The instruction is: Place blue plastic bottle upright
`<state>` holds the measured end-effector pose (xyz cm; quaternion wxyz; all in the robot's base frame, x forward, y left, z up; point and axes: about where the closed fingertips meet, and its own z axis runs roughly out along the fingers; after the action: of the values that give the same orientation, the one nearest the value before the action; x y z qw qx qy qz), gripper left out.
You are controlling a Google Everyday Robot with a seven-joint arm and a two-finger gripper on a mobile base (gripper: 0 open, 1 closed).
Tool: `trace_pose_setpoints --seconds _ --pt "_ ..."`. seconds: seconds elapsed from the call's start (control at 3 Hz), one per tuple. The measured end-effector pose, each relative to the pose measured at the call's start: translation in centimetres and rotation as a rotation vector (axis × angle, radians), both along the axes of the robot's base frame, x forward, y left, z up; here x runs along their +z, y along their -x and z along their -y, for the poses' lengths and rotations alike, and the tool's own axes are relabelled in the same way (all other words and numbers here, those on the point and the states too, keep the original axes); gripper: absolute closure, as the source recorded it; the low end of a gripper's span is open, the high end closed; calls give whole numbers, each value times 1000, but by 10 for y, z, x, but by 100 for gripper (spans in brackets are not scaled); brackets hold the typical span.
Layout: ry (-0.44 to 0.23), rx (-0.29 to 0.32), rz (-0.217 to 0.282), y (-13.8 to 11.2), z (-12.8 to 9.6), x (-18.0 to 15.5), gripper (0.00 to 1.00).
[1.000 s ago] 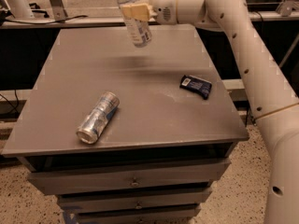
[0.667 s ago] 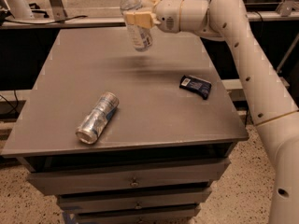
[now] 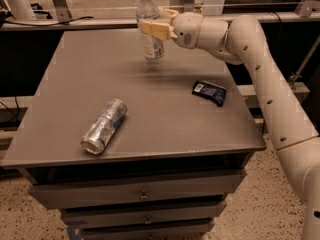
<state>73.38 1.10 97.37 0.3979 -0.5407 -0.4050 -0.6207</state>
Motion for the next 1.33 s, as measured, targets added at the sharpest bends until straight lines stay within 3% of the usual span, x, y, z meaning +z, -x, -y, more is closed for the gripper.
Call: trace_pose_setpoints --seconds 0.33,1.33 --pt "-42 -17 -17 1 8 -5 100" --pt "-86 -94 -81 -5 25 -17 100"
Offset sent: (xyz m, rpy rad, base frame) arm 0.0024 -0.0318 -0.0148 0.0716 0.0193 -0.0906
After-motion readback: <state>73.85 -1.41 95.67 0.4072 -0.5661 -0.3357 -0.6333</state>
